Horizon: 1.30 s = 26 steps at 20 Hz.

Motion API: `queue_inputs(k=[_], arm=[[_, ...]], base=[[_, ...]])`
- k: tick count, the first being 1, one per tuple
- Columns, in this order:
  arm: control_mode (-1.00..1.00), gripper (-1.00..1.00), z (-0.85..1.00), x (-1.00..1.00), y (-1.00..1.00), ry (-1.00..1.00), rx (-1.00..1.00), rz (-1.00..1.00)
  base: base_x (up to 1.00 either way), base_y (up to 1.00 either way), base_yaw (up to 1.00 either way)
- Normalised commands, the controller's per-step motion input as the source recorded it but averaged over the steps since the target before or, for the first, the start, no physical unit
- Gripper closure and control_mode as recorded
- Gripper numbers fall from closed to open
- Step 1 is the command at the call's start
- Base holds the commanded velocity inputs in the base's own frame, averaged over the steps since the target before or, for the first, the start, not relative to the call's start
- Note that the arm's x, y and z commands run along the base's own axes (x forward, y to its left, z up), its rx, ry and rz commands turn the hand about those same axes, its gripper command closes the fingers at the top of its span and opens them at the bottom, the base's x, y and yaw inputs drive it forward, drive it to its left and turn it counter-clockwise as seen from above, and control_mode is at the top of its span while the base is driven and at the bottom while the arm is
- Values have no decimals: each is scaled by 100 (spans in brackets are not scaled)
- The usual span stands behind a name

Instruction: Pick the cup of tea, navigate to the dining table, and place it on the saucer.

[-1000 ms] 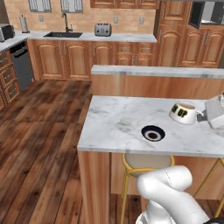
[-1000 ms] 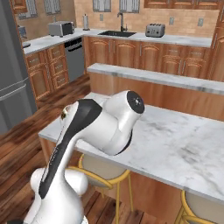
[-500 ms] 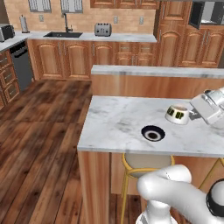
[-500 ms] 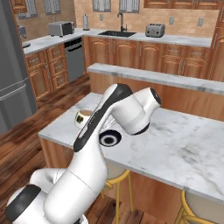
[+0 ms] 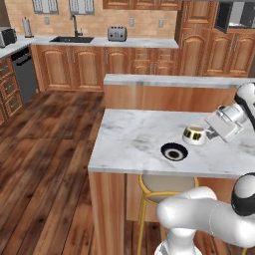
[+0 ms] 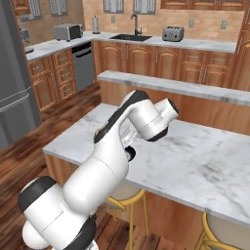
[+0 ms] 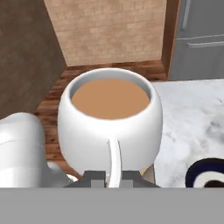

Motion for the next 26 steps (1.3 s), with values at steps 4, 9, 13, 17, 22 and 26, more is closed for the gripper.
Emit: queue_inputs(k=[4,9,13,17,22,26], arm=[[-100,100,-43,30,-16,0,-8,0],[-100,100,-30,37,-5,0,-4,-2],[-100,100,-28,48,-3,0,-1,-4],[-100,100,-26,49,-4,1,0,-4],[-100,100,-33,47,-7,1,0,-2],[-100,100,-36,48,-13,0,0,0]], base=[[0,0,0],[0,0,0],[0,0,0],[0,0,0],[0,0,0],[0,0,0]])
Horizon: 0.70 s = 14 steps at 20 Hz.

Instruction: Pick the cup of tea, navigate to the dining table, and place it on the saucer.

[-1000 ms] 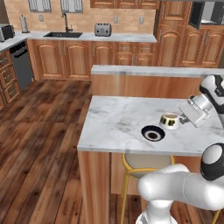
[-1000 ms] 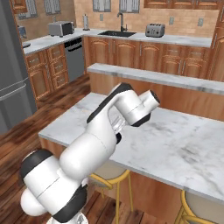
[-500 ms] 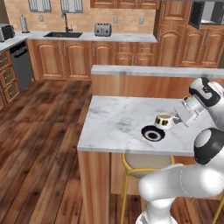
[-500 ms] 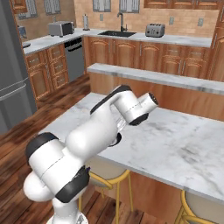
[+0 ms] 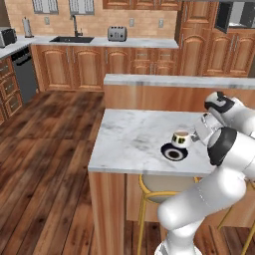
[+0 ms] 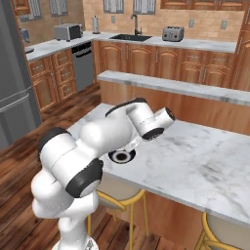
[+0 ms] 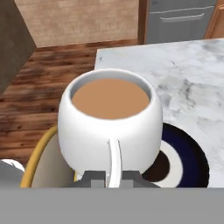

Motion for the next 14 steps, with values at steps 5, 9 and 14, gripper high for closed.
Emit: queue_inputs(k=[5,9,14], arm=[[-100,100,-32,41,-14,0,0,0],[-100,100,-27,35,-6,0,0,-1],[-100,100,-30,20,0,0,0,-1]], base=[[0,0,0],[0,0,0],[0,0,0]])
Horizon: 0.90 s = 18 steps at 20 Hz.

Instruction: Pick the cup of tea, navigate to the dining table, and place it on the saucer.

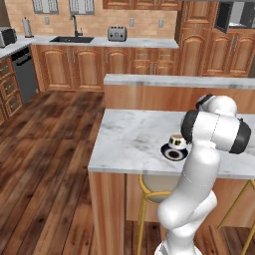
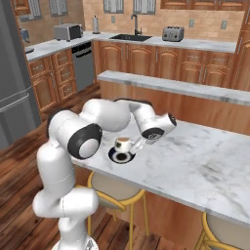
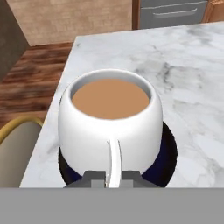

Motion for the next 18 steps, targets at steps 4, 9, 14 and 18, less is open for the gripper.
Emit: queue_inputs(k=[4,9,14,18], arm=[[-100,100,-33,8,0,0,0,0],[-100,100,-26,6,0,0,0,0],[-100,100,-4,0,12,-1,0,0],[-100,100,0,0,25,0,-1,0]], base=[[0,0,0],[0,0,0],[0,0,0],[0,0,0]])
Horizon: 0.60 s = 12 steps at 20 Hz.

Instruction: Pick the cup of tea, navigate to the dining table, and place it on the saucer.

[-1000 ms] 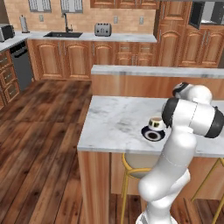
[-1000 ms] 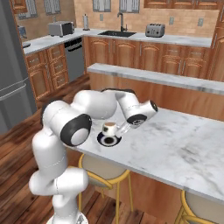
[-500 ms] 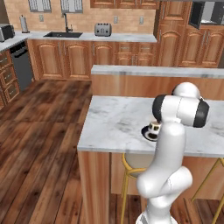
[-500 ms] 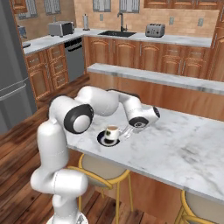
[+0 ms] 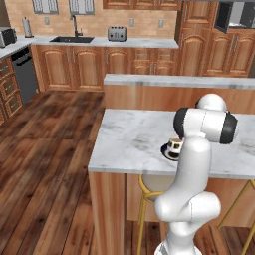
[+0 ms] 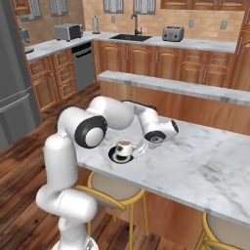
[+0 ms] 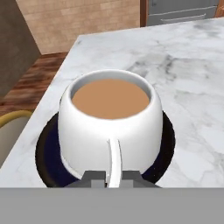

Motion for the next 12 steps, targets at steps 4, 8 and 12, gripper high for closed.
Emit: queue_inputs(k=[4,8,12], arm=[[-100,100,-1,0,27,0,-1,0],[-100,100,-12,0,12,-1,0,0],[-100,100,-18,0,0,-1,0,0]], base=[[0,0,0],[0,0,0],[0,0,0]])
